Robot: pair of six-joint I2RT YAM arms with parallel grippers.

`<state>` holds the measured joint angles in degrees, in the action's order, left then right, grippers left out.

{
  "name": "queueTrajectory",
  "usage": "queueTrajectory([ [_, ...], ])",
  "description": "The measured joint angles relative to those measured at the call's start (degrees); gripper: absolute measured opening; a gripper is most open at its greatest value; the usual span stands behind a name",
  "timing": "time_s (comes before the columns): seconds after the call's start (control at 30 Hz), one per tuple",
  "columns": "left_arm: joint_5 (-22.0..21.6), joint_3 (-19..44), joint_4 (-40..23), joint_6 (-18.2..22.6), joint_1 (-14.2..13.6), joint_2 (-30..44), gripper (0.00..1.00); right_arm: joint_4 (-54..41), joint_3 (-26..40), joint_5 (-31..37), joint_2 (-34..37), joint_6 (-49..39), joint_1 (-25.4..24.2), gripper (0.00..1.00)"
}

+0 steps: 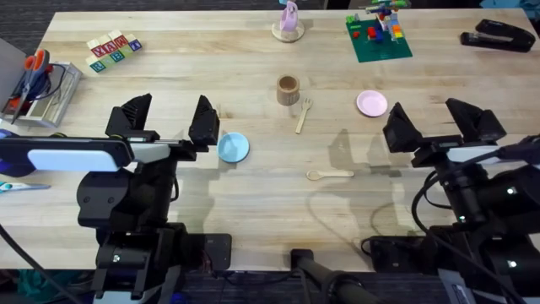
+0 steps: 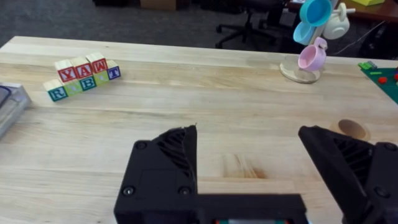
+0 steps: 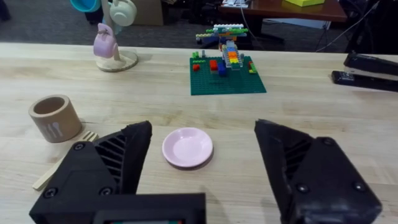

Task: Pick up a utensil and set it on the pink plate, then put the other utensil in the container.

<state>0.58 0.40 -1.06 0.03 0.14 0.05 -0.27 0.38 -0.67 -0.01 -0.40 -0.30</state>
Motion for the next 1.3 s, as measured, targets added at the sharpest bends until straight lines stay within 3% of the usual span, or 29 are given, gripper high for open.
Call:
queueTrajectory([
  [0.6,0.1,0.0,-0.7,-0.9,0.0,0.0,0.991,-0.9,0.2,0.5,0.0,0.0,0.0,0.996],
  [0.8,0.1,3.2,-7.5,-4.0,0.0,1.6,0.99,-4.2,2.2,1.0,0.5,0.0,0.0,0.996],
  [0.97,0.1,13.7,-13.2,-4.8,0.7,9.8,0.991,-9.6,10.1,1.4,6.6,-0.6,-0.7,0.995],
  [1.0,0.0,21.0,-16.5,-5.0,1.1,17.4,0.99,-13.4,17.8,1.4,13.2,-0.9,-0.8,0.995],
  [1.3,2.7,47.1,-33.2,-5.0,1.1,43.6,0.991,-28.7,42.8,-1.0,36.1,-1.1,-0.8,0.996],
])
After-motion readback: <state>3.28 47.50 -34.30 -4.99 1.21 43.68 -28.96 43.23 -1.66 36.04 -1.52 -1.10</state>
